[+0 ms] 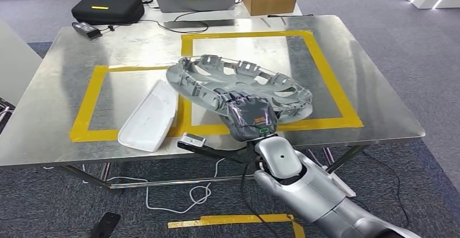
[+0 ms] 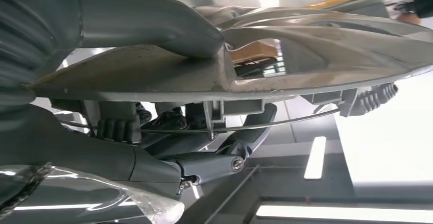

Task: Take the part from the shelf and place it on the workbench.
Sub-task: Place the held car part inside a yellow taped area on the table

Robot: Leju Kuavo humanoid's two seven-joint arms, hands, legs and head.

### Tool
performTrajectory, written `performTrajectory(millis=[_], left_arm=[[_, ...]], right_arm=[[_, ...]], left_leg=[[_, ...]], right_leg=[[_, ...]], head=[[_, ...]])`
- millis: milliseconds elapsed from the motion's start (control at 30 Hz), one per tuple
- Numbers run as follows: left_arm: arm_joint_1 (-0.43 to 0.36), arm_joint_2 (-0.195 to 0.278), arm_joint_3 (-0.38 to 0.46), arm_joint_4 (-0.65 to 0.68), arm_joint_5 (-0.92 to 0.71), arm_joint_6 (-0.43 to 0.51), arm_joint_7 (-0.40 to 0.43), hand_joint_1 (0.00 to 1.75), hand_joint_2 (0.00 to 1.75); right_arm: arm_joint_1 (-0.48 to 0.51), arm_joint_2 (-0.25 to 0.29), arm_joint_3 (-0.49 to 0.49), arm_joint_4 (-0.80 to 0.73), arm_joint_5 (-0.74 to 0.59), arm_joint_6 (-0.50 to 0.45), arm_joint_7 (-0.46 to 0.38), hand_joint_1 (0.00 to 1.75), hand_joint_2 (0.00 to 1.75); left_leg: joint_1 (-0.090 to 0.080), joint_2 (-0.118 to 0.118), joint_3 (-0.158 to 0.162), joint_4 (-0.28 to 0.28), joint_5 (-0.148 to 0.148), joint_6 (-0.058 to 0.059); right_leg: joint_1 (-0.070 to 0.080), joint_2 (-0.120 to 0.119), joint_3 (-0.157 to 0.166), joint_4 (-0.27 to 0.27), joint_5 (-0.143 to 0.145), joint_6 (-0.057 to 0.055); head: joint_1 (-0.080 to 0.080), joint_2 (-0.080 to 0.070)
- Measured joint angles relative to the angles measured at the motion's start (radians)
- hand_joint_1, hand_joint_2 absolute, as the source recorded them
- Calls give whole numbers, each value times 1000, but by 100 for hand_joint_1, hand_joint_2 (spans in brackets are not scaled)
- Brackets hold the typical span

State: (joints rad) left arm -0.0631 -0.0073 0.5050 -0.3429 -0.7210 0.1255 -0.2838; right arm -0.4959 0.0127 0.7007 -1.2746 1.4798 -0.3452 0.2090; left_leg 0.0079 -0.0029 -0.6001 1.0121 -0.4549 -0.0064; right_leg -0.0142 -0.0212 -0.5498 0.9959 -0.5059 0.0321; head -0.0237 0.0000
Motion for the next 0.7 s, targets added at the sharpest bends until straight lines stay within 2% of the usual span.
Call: performTrajectory(millis=[300,700], left_arm=[[3,0,13,0,0,4,-3,0,0],[5,0,31,0,-1,1,2,0,0]], right_arm=[[7,-21,-27,48,4,1,19,175,175],[12,-33,-47,67,75,14,61,175,175]], left_leg=[[0,0,0,0,0,0],[0,0,0,0,0,0]], right_leg=[[0,0,0,0,0,0],[0,0,0,0,0,0]], head=[[0,0],[0,0]])
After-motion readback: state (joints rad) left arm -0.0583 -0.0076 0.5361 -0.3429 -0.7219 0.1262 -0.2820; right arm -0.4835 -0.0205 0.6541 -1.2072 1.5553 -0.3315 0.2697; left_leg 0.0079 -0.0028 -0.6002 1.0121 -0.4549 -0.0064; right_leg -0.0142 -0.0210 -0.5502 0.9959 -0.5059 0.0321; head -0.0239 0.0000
